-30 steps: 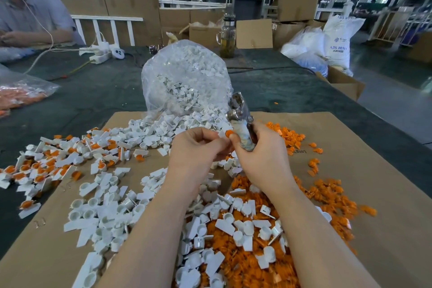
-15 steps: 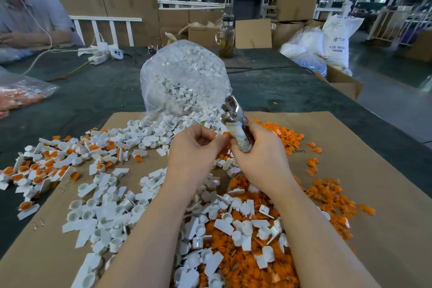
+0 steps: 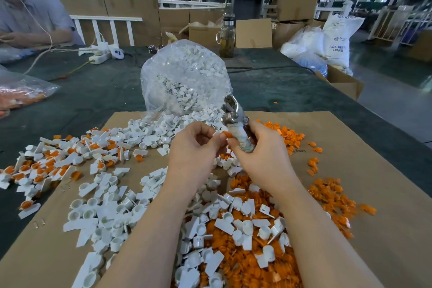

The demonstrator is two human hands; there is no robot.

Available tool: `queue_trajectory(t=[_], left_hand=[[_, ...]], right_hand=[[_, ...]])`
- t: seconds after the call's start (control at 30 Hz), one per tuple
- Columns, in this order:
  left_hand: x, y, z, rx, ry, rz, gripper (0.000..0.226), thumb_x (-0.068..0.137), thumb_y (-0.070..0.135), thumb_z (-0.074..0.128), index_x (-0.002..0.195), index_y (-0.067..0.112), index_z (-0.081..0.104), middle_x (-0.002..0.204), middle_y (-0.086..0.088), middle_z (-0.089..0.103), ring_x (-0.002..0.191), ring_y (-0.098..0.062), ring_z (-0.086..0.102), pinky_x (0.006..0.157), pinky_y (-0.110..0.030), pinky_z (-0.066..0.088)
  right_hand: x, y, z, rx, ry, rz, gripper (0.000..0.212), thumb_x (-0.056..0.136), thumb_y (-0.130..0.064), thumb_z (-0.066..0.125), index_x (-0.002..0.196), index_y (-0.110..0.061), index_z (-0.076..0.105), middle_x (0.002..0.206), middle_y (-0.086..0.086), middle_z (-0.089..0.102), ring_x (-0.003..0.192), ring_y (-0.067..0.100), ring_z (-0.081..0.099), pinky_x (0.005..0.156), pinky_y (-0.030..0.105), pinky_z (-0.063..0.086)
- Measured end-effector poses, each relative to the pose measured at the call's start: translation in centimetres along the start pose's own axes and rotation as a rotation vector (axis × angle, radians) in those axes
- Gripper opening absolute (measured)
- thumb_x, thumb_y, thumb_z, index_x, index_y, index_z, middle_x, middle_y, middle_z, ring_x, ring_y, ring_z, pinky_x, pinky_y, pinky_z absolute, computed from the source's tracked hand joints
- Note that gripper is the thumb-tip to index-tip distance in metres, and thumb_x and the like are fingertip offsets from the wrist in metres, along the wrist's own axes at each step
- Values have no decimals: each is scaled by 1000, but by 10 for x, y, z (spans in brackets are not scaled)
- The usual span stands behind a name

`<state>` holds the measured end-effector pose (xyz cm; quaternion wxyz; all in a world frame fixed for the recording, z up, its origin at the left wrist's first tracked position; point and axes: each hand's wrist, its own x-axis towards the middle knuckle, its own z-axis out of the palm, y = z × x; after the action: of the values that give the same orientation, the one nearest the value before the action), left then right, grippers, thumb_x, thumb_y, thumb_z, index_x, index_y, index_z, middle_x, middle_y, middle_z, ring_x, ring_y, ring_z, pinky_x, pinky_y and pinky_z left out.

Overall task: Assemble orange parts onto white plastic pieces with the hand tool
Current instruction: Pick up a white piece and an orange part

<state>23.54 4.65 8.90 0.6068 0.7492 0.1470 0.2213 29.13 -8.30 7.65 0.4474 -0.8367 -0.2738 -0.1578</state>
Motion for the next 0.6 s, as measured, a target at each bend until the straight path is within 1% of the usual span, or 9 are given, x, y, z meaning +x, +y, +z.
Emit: queue_trajectory(t=[0.07, 0.2, 0.27, 0.37, 0.4, 0.47, 0.5, 0.53, 0.6], left_hand=[[1, -1, -1, -49, 19, -1, 12, 89, 14, 71, 81, 12, 63, 69, 2, 74, 66, -8, 72, 72, -30, 57], [4, -2, -3, -124, 31, 23, 15, 91, 7, 68, 80, 14, 60, 68, 2, 73, 65, -8, 71, 69, -24, 56], [5, -2, -3, -142, 32, 42, 17, 92, 5, 66, 79, 14, 59, 69, 2, 72, 64, -7, 70, 67, -21, 56], [5, -2, -3, -159, 36, 61, 16, 93, 4, 64, 81, 14, 59, 75, -3, 72, 63, -5, 69, 64, -15, 54], [5, -2, -4, -164, 36, 67, 16, 93, 4, 64, 81, 14, 59, 76, -4, 72, 63, -4, 68, 63, -14, 53], [5, -2, -4, -159, 36, 82, 16, 94, 5, 63, 82, 14, 59, 75, -3, 70, 63, -3, 67, 62, -13, 51], [5, -1, -4, -151, 34, 92, 15, 94, 5, 63, 83, 14, 60, 74, -3, 70, 62, -2, 66, 62, -12, 51], [5, -1, -4, -145, 31, 103, 14, 94, 4, 62, 84, 12, 60, 75, -4, 69, 63, -2, 66, 62, -11, 50], [4, 1, -4, -154, 20, 122, 12, 95, 3, 61, 85, 10, 59, 76, -6, 68, 62, -1, 65, 61, -10, 50]], right_hand=[[0, 0, -2, 46, -27, 30, 11, 88, -28, 67, 97, -23, 63, 81, -10, 65, 75, 9, 61, 69, 37, 55], [2, 2, -7, 34, -99, 80, 9, 88, -25, 67, 96, -25, 62, 84, -8, 65, 76, 10, 61, 71, 40, 54], [2, 3, -10, 55, -158, 88, 10, 88, -24, 68, 96, -25, 62, 85, -8, 65, 77, 10, 60, 69, 36, 51], [1, 2, -11, 53, -253, 75, 11, 87, -24, 69, 93, -24, 60, 78, -11, 59, 70, 6, 55, 62, 27, 42], [1, 1, -11, 53, -278, 74, 11, 86, -24, 69, 92, -22, 60, 77, -9, 58, 69, 8, 54, 61, 28, 42], [1, 0, -12, 64, -316, 83, 12, 86, -24, 69, 94, -19, 62, 79, -5, 61, 71, 13, 57, 64, 35, 46], [1, 0, -12, 70, -331, 85, 13, 85, -24, 70, 95, -18, 62, 80, -4, 62, 72, 13, 59, 65, 35, 48], [1, 0, -13, 76, -343, 81, 13, 85, -25, 70, 94, -20, 62, 79, -7, 61, 70, 8, 58, 63, 31, 46], [0, 0, -14, 80, -374, 65, 12, 85, -27, 70, 91, -28, 60, 76, -15, 59, 67, 0, 56, 59, 16, 39]])
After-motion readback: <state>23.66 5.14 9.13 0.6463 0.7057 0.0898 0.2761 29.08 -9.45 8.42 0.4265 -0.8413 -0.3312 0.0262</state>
